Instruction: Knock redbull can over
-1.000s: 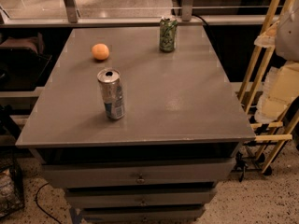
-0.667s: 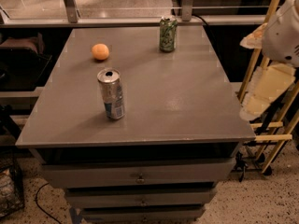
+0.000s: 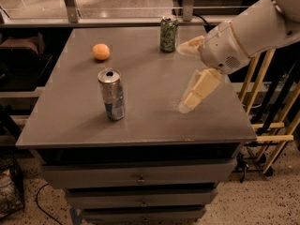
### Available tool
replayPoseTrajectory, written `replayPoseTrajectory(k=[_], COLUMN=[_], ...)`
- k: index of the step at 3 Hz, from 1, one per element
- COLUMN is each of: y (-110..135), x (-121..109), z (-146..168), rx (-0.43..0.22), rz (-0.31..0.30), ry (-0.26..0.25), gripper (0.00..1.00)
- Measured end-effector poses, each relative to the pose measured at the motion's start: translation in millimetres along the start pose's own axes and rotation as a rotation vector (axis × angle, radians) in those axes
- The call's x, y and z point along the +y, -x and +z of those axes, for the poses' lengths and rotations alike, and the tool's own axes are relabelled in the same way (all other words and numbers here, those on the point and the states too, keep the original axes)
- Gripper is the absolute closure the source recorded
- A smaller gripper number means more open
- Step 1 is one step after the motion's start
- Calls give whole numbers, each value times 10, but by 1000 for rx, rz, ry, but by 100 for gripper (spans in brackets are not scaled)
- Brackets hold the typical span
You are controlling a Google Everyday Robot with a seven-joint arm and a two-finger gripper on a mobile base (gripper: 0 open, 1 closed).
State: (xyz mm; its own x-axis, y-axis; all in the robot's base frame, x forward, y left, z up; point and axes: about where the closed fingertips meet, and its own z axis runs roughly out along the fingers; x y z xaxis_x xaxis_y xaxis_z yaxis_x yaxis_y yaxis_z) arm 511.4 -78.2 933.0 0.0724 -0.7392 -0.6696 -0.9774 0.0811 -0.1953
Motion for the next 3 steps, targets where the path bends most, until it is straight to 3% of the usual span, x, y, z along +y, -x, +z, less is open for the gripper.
replayPoseTrajectory(k=[1, 3], y=[284, 350], x=[74, 88], z=[451, 482], rx=[-234, -269], rz=[24, 40], ry=[143, 160], gripper=[0, 0])
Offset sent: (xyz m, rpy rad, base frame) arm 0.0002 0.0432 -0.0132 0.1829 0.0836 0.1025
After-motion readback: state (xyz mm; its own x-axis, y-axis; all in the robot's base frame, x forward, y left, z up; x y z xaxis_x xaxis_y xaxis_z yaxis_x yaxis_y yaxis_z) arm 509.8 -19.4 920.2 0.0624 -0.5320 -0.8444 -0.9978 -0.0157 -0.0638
